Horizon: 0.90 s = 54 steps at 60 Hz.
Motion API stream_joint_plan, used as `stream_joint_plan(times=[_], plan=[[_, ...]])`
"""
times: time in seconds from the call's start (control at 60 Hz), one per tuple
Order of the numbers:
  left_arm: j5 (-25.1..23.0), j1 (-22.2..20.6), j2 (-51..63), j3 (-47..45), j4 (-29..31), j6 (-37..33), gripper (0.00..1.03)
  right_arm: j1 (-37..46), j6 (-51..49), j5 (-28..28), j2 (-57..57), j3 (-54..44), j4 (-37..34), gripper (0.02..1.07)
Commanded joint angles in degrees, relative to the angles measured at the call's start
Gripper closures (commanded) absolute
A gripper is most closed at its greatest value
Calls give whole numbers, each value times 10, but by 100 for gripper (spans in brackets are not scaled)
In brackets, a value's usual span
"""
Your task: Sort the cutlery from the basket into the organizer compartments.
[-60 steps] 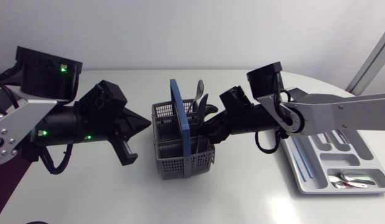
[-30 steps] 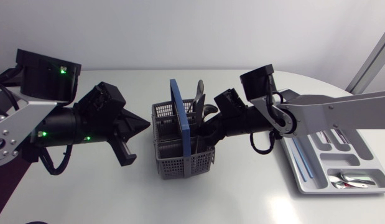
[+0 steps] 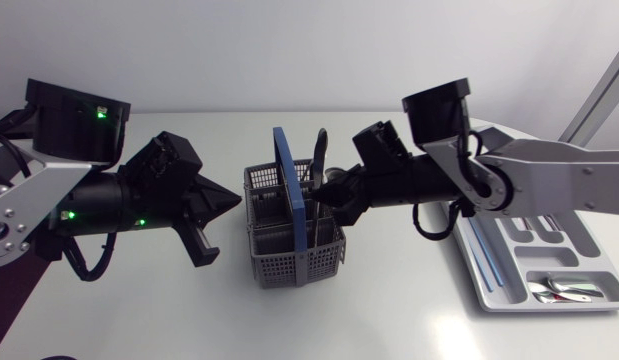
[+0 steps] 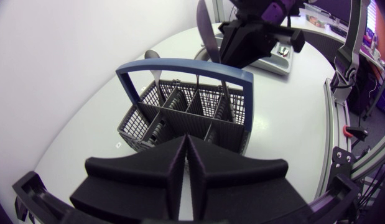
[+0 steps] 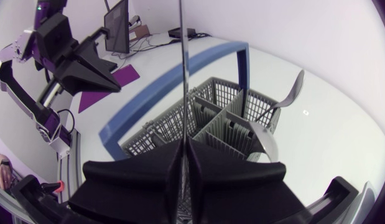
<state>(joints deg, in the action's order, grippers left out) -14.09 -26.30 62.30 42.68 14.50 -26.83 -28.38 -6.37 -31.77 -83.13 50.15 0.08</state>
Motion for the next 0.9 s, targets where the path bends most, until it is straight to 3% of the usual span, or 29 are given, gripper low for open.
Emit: stream_joint_plan(times=[0.0,0.367,0.633,0.883], plan=[[-4,5,5,-16,-3,-2,97,7,9,-6,50,11,-19,101],[-4,8,5,-15,-3,-3,97,83,7,-37,173,81,-148,101],[-4,7,5,-11,-1,-3,97,240,-55,-52,228,109,-284,101],[-4,5,8,-2,3,-3,97,416,-164,-51,186,97,-345,101]])
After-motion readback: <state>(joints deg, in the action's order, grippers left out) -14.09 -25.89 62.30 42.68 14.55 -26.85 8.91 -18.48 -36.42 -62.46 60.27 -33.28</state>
